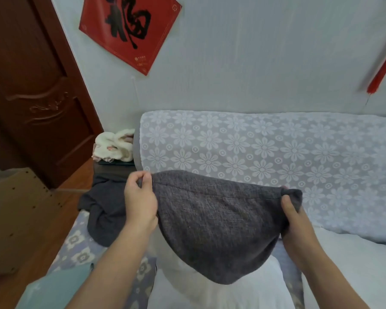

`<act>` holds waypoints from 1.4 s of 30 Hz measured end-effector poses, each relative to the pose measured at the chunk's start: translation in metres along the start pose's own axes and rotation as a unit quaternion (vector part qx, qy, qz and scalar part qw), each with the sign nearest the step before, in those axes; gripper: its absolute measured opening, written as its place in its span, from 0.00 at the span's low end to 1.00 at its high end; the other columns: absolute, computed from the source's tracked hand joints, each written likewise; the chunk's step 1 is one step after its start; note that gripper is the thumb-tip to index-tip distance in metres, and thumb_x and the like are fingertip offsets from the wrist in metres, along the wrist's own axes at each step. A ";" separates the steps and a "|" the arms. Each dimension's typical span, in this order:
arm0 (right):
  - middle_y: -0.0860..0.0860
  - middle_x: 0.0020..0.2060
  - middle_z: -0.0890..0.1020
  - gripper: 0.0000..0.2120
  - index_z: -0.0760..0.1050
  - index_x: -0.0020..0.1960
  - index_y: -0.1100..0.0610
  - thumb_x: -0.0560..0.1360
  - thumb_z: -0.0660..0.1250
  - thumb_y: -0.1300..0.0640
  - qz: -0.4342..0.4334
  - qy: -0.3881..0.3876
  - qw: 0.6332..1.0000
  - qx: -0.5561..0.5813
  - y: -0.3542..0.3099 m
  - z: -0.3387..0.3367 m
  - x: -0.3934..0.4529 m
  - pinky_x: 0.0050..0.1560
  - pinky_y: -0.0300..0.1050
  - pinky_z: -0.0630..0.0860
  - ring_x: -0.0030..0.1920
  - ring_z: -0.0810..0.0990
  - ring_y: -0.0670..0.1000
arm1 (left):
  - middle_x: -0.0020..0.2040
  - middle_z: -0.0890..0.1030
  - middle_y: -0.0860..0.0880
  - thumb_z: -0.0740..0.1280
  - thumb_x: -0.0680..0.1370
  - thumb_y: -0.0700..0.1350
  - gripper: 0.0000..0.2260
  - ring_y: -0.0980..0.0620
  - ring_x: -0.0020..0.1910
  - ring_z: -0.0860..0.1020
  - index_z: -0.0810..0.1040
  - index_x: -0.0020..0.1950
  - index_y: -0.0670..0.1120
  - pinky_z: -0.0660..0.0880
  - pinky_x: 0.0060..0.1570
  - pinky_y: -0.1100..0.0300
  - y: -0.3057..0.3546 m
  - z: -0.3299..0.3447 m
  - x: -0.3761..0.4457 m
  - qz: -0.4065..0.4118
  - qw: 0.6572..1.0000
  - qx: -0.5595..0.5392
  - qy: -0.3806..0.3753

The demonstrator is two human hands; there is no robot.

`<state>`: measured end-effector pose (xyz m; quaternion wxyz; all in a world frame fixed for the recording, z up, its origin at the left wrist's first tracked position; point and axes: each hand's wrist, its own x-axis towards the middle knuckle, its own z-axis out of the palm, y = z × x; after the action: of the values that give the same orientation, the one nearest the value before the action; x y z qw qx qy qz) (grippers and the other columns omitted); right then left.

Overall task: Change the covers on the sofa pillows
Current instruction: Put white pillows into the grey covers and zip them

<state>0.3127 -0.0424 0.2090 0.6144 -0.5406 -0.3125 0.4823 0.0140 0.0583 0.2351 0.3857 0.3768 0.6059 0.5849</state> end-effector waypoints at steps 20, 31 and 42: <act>0.53 0.56 0.84 0.15 0.79 0.57 0.55 0.79 0.66 0.45 0.025 0.182 0.978 0.102 -0.024 0.044 -0.009 0.62 0.55 0.77 0.59 0.82 0.54 | 0.49 0.86 0.40 0.62 0.81 0.39 0.13 0.40 0.49 0.83 0.82 0.60 0.37 0.79 0.54 0.49 -0.036 -0.041 0.008 -0.286 0.947 -0.003 -0.148; 0.50 0.48 0.84 0.12 0.78 0.50 0.53 0.79 0.67 0.44 -0.024 0.203 0.974 0.102 -0.142 0.100 0.012 0.48 0.45 0.83 0.48 0.84 0.48 | 0.60 0.81 0.51 0.82 0.48 0.69 0.55 0.62 0.56 0.81 0.69 0.69 0.48 0.79 0.50 0.66 -0.012 -0.035 -0.009 0.011 0.957 -0.012 -0.290; 0.53 0.59 0.79 0.21 0.72 0.68 0.56 0.80 0.64 0.46 -0.144 0.022 0.907 -0.395 -0.107 0.129 0.139 0.60 0.46 0.74 0.57 0.79 0.54 | 0.60 0.84 0.51 0.73 0.78 0.50 0.17 0.47 0.57 0.82 0.77 0.67 0.50 0.79 0.60 0.46 -0.068 0.003 -0.054 -0.184 0.970 -0.113 -0.107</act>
<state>0.2705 0.1394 0.3215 0.4201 -0.6984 -0.5383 0.2142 0.0385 0.0084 0.1685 0.5896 0.2733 0.5502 0.5244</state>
